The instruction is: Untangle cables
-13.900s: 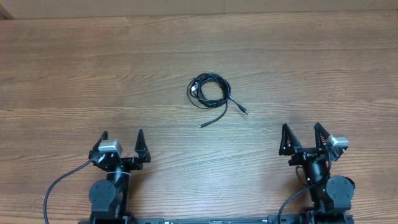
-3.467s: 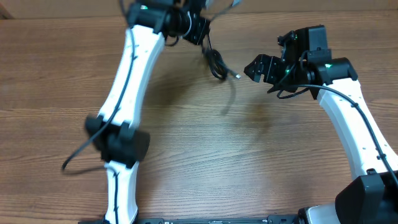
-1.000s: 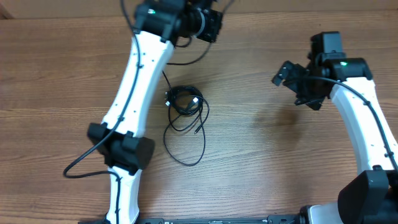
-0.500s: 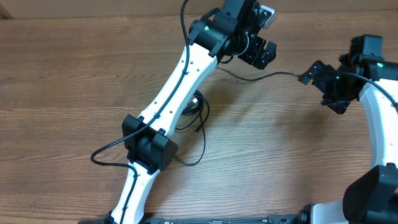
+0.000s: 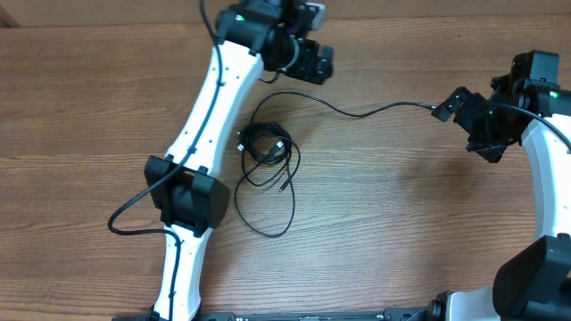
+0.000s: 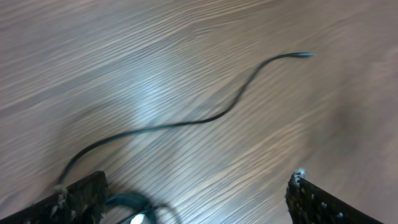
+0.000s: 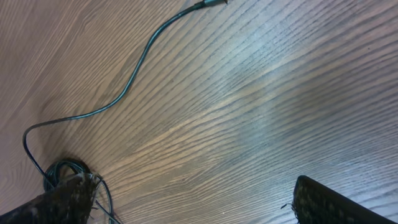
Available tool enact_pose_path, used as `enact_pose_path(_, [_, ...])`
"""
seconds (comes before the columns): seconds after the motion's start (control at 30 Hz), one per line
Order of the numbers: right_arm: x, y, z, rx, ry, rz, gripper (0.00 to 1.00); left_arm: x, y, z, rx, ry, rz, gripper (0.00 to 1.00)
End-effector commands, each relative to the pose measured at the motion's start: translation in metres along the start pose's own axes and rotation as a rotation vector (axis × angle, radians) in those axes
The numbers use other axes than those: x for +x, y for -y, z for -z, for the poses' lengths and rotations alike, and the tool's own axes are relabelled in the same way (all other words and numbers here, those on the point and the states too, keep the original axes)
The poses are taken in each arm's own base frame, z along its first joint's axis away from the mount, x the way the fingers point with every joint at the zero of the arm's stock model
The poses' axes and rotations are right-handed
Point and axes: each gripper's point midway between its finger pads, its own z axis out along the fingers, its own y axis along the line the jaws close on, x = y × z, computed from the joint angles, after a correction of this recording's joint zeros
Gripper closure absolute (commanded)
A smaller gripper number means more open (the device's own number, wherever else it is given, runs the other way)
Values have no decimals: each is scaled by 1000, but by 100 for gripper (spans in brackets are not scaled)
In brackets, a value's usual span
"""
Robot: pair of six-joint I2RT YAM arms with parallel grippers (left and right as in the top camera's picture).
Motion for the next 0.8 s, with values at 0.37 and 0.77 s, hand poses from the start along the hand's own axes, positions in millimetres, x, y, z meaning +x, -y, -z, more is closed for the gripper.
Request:
enact_pose_path(0.37, [2,1,-4,-3,-15,13,0,98,-86,-44,-365,-301,161,23])
enact_pose_path(0.77, [5,-7,-6,-10,-16,61,0,135,-155,-40,-420,-357,382,33])
